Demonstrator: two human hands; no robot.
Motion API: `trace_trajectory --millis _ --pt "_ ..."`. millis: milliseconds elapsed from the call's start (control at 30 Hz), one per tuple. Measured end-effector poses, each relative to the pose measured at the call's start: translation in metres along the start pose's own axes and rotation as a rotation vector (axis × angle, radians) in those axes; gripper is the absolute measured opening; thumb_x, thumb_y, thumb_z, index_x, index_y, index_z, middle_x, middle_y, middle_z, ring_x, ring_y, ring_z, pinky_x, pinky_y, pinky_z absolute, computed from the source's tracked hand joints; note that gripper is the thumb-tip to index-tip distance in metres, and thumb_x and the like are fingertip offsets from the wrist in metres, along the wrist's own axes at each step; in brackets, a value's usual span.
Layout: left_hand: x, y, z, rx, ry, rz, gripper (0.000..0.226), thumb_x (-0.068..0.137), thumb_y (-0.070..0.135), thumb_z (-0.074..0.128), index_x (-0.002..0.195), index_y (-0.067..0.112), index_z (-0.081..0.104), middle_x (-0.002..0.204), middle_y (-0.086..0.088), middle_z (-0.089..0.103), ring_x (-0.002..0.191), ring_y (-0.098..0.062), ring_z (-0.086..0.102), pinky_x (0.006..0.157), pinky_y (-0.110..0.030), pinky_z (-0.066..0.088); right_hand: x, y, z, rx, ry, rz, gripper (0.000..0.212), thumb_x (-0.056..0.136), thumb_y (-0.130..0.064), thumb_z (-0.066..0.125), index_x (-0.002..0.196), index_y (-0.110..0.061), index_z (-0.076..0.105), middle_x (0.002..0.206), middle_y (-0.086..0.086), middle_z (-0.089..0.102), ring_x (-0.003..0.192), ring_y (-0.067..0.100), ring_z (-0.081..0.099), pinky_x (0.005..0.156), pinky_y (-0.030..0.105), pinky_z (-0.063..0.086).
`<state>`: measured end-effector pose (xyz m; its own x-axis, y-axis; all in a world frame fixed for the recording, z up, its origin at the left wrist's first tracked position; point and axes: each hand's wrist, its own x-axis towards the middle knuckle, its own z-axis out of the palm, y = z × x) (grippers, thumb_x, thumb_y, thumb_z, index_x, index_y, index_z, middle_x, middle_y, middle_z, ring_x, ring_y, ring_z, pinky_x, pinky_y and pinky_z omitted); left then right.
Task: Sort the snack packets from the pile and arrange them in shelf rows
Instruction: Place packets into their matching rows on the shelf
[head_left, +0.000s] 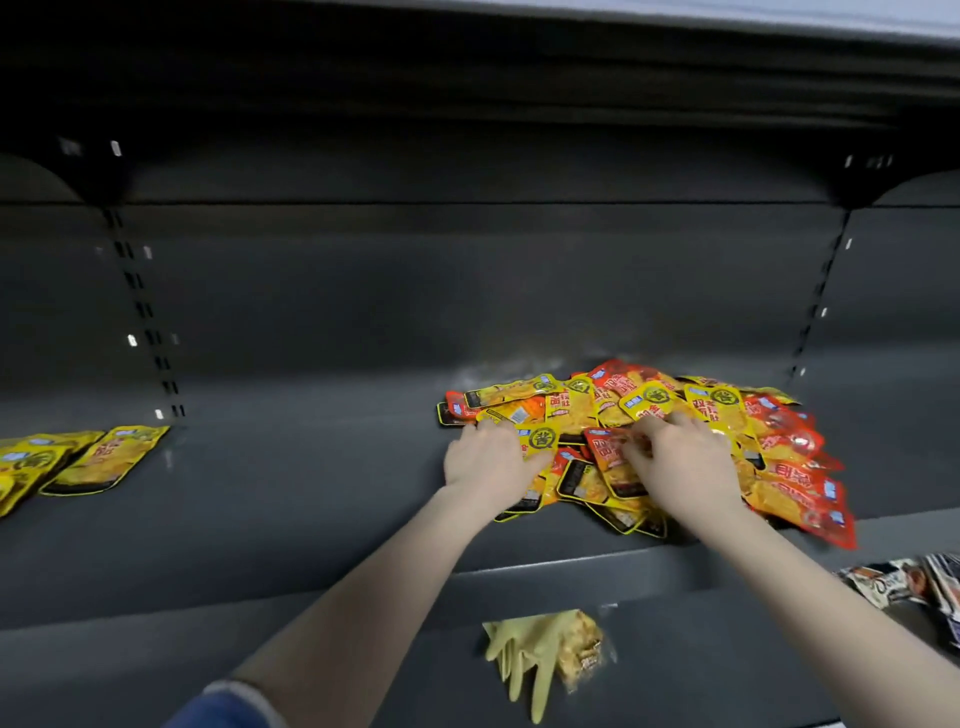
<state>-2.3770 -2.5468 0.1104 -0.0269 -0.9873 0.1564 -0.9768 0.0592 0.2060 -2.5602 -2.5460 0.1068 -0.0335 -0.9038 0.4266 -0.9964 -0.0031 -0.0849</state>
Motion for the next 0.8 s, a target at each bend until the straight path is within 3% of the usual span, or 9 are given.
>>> trace_trajectory --millis 133,367,600,800 --pt "0.005 0.009 0.006 -0.093 -0.065 -0.076 0.067 0.085 0.061 0.055 0.122 0.005 0.049 0.124 -0.012 0.056 0.118 -0.030 0.049 0.091 -0.038 0.042 -0.002 0.005 0.004 0.030 -0.002 -0.016 0.039 0.094 -0.046 0.044 0.121 -0.022 0.060 0.112 0.009 0.060 0.109 0.029 0.052 0.089 0.038 0.040" --pt "0.012 0.004 0.003 -0.356 -0.028 -0.156 0.070 0.071 0.038 0.080 0.124 0.011 0.043 0.127 -0.006 0.054 0.117 -0.029 0.052 0.087 -0.036 0.043 -0.005 0.008 0.006 0.072 0.009 -0.016 0.040 0.093 -0.046 0.046 0.121 -0.021 0.060 0.111 0.009 0.062 0.108 0.030 0.054 0.089 0.037 0.041" --pt "0.007 -0.039 -0.017 -0.503 0.105 -0.106 0.052 0.080 0.031 0.073 0.120 0.010 0.048 0.120 -0.006 0.058 0.114 -0.028 0.053 0.086 -0.033 0.040 -0.002 -0.007 -0.001 0.057 -0.001 -0.060 0.037 0.093 -0.044 0.048 0.118 -0.020 0.058 0.111 0.007 0.059 0.109 0.027 0.051 0.089 0.035 0.042" --pt "-0.003 -0.076 -0.025 -0.589 0.164 -0.126 0.043 0.087 0.027 0.066 0.120 0.010 0.045 0.115 -0.008 0.062 0.106 -0.028 0.057 0.087 -0.035 0.044 -0.002 -0.036 -0.006 0.176 -0.094 -0.224 0.036 0.092 -0.042 0.052 0.121 -0.021 0.057 0.110 0.003 0.057 0.111 0.022 0.050 0.089 0.030 0.040"
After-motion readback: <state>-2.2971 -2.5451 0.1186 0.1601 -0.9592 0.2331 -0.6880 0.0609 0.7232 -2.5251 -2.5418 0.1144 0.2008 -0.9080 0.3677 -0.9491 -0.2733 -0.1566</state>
